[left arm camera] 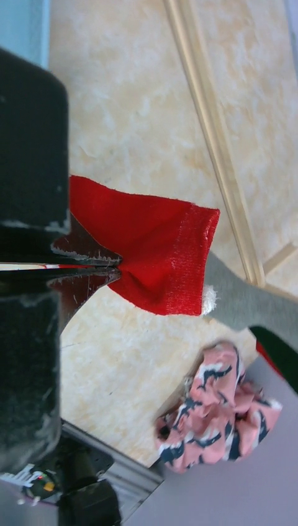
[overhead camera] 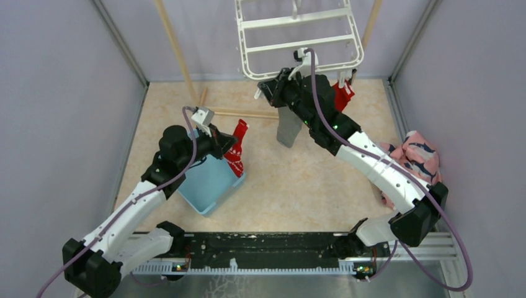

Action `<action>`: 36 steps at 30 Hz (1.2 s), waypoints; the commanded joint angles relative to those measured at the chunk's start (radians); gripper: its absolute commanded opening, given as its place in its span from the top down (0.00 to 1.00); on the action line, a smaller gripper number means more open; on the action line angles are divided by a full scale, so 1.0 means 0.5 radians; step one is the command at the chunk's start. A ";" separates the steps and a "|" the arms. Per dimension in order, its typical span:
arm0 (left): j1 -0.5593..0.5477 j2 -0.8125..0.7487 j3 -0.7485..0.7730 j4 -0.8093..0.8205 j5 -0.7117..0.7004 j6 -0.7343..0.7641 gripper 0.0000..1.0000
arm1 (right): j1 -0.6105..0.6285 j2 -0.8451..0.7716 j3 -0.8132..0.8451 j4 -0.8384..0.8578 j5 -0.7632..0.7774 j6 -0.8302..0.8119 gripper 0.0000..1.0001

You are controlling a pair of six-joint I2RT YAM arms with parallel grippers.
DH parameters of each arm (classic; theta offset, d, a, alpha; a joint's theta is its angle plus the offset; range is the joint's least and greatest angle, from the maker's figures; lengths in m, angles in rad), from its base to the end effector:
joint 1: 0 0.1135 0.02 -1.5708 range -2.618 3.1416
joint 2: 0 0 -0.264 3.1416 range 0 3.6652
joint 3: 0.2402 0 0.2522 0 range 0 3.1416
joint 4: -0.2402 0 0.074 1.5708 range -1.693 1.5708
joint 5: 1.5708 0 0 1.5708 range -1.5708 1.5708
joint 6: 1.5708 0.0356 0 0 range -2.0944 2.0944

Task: Clip the socks to the hanger
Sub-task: Clamp the sock onto the hanger.

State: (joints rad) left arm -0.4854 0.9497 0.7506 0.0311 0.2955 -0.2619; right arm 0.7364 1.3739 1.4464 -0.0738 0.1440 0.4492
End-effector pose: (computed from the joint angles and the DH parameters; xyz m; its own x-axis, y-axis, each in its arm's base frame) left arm 0.1941 -0.1141 0.3205 -0.3242 -0.1090 -0.9397 0.6381 0.7081 -0.3023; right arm 0.2387 0.2095 0.4498 -0.2433 0.3595 -0.9009 -0.5025 0.7477 0.4341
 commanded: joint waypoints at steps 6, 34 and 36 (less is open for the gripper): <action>0.007 0.020 -0.011 0.459 0.463 0.171 1.00 | -0.006 -0.073 0.021 0.031 -0.030 0.025 1.00; -0.013 0.438 0.449 0.649 0.455 0.204 1.00 | -0.008 -0.034 0.040 0.009 -0.042 0.025 1.00; -0.014 0.455 0.446 0.679 0.452 0.194 1.00 | -0.005 -0.037 0.042 0.015 -0.042 0.025 1.00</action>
State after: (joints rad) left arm -0.4877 1.1660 0.9394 0.3103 0.5098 -0.1635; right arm 0.7364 1.3739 1.4464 -0.0750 0.1333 0.4492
